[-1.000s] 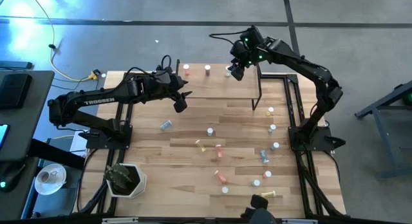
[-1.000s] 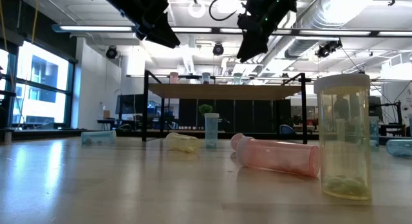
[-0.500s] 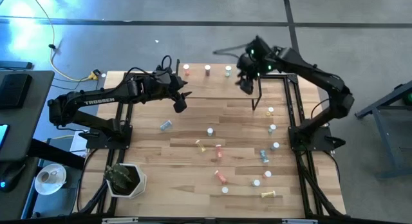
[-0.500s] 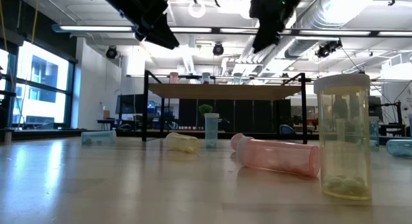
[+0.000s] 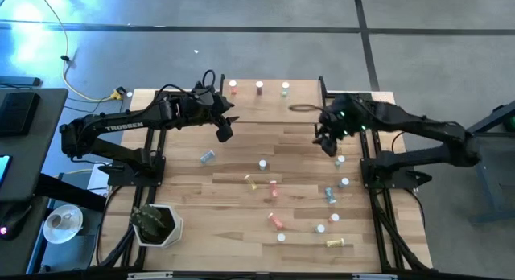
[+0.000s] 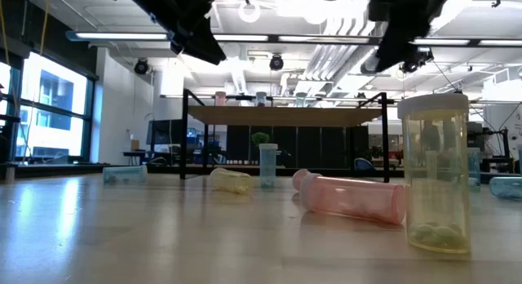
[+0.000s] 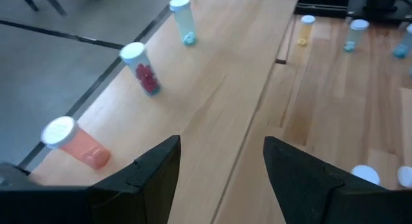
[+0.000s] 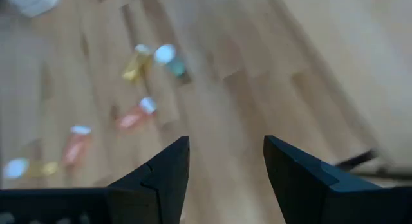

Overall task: Pick and place medicine bottles onto shelf by color
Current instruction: Put the yellow pill bottle on the shelf

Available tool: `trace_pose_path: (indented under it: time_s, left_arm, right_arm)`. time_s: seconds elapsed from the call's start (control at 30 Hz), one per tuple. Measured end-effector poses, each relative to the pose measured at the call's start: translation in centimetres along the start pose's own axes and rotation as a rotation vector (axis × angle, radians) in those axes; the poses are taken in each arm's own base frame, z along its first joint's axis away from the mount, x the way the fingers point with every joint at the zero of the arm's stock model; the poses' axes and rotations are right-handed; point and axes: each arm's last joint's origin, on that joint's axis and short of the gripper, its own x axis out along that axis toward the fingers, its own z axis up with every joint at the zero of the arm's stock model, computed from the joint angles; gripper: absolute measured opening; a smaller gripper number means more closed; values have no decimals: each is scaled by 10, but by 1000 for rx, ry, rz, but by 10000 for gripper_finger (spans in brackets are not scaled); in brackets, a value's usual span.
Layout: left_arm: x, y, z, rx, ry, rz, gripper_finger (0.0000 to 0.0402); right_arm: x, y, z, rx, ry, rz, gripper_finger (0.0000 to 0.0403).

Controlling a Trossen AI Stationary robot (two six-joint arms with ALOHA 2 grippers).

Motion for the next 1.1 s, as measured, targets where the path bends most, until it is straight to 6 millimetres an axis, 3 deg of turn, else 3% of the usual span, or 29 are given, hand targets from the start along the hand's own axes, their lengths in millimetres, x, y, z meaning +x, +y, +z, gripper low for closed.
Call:
trace_pose_path:
  time_s: [0.17,0.33,0.77,1.1]
  left_arm:
    - [0,0,0,-15,1,-12,214]
    - [0,-2,0,-32,1,-18,214]
    - [-5,-27,0,3,3,-101,214]
    - [-12,-51,-1,59,5,-180,214]
  right_arm:
    - [-7,14,-27,65,1,69,191]
    - [-10,27,-42,90,2,104,191]
    - [-6,56,-52,77,-4,61,191]
    - [19,64,-48,78,78,30,191]
